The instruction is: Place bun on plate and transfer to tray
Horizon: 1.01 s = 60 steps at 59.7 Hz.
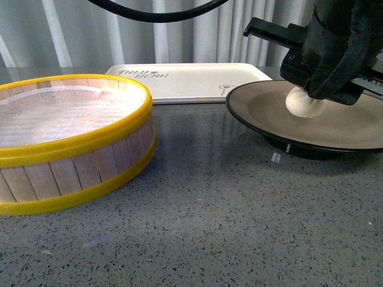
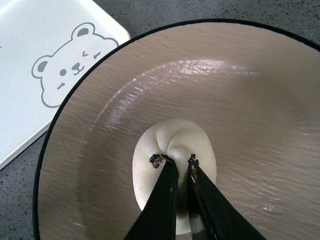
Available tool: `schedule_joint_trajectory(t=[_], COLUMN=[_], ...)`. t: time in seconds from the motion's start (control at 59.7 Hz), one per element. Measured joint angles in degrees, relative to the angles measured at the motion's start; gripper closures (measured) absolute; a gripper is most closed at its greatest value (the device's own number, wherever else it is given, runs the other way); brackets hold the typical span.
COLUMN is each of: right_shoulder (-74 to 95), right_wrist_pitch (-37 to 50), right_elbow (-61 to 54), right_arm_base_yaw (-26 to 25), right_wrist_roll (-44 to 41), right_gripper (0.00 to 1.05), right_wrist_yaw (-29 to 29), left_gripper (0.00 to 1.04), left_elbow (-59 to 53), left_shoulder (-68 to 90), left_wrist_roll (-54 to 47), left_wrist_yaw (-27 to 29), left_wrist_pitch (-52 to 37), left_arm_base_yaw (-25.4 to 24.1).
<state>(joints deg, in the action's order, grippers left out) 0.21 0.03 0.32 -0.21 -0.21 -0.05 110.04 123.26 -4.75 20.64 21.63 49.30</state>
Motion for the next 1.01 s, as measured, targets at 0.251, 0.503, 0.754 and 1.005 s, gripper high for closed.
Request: schedule_joint_trajectory(t=[0.251, 0.503, 0.754, 1.005], right_shoulder=[0.0, 0.0, 0.0, 0.0], right_wrist_pitch=[0.0, 0.0, 0.0, 0.0], right_elbow=[0.0, 0.0, 0.0, 0.0], right_arm_base_yaw=[0.0, 0.0, 0.0, 0.0], right_wrist_roll=[0.0, 0.0, 0.0, 0.0], right_gripper=[0.09, 0.09, 0.09, 0.09], right_wrist_yaw=[0.0, 0.0, 0.0, 0.0], left_gripper=[0.6, 0.06, 0.07, 0.07], left_elbow=[0.0, 1.1, 1.0, -13.3], left_shoulder=[0.0, 0.0, -2.9, -21.5], left_wrist_roll=[0.0, 1.8, 6.2, 7.9], left_wrist_yaw=[0.0, -0.9, -3.8, -0.7], left_wrist_pitch=[0.0, 1.0, 0.7, -8.8], left_arm_base_yaw=[0.0, -0.4, -2.2, -6.9])
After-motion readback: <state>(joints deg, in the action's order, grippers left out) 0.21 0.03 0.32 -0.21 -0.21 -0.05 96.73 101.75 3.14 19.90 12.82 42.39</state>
